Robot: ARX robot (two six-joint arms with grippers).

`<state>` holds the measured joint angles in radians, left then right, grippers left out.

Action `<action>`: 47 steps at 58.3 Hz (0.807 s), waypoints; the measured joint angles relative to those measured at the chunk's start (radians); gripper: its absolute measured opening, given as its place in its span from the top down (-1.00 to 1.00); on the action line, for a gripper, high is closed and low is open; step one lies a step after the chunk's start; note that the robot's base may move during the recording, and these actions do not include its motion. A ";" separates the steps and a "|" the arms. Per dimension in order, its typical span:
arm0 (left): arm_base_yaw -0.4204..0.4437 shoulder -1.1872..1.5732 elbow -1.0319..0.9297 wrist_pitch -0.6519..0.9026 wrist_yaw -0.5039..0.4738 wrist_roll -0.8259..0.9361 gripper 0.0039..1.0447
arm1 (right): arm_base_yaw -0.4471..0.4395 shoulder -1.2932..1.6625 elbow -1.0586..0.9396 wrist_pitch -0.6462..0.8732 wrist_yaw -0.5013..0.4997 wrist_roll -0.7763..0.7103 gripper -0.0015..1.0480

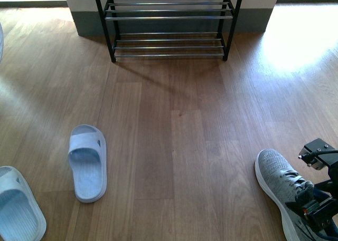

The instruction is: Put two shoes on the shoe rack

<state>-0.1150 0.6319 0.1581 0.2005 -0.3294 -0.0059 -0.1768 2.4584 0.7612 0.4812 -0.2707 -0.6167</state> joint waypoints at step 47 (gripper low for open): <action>0.000 0.000 0.000 0.000 0.000 0.000 0.98 | 0.012 0.184 0.045 0.168 0.105 0.004 -0.07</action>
<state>-0.1150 0.6319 0.1581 0.2005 -0.3294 -0.0059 -0.1650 2.6423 0.8059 0.6491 -0.1661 -0.6125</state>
